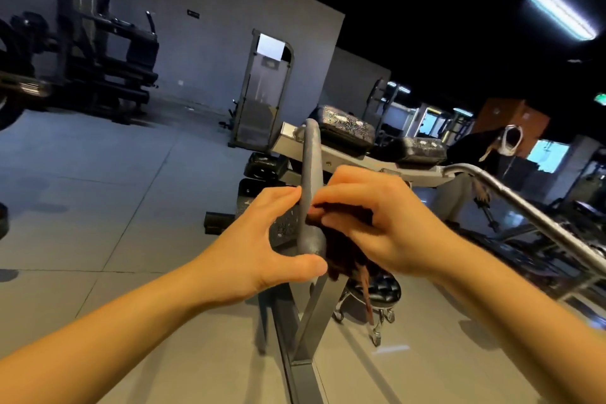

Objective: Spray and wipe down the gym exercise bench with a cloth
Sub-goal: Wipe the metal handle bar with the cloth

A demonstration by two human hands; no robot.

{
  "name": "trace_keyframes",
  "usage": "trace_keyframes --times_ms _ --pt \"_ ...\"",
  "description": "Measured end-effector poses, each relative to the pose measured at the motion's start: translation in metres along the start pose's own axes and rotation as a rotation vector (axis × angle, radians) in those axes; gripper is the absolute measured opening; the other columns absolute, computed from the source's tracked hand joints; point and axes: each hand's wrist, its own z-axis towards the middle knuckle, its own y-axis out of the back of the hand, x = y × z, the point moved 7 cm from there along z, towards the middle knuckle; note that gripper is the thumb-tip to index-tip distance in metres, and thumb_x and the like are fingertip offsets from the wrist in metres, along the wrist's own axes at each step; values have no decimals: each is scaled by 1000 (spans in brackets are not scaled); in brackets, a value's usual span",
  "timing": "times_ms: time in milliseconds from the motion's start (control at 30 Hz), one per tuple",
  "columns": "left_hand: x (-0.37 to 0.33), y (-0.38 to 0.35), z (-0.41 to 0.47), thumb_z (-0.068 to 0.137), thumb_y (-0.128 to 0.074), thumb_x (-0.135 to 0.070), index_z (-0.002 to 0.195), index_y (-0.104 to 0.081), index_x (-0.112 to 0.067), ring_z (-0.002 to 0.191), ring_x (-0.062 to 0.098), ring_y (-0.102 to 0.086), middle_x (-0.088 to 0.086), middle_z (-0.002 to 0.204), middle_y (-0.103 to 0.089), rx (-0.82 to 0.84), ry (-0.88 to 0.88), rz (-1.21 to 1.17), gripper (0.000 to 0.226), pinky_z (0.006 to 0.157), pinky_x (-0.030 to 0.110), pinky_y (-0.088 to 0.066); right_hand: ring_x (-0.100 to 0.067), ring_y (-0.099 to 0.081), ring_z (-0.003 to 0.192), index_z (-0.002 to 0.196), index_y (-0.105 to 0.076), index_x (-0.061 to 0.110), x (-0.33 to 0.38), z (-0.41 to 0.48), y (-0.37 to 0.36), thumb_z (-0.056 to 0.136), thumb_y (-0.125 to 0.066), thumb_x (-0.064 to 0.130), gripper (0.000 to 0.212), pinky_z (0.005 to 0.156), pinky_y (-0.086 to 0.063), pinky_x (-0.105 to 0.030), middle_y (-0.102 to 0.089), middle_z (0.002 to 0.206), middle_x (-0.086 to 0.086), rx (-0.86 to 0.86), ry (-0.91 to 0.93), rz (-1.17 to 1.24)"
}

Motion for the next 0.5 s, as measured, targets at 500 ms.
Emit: trace_keyframes --times_ms 500 --pt "-4 4 -4 67 -86 -60 132 -51 -60 122 -21 -43 -40 134 -46 -31 19 -37 74 93 11 -36 0 -58 98 106 -76 21 3 -5 3 95 -68 12 16 84 -47 -14 -57 99 21 -41 -15 21"
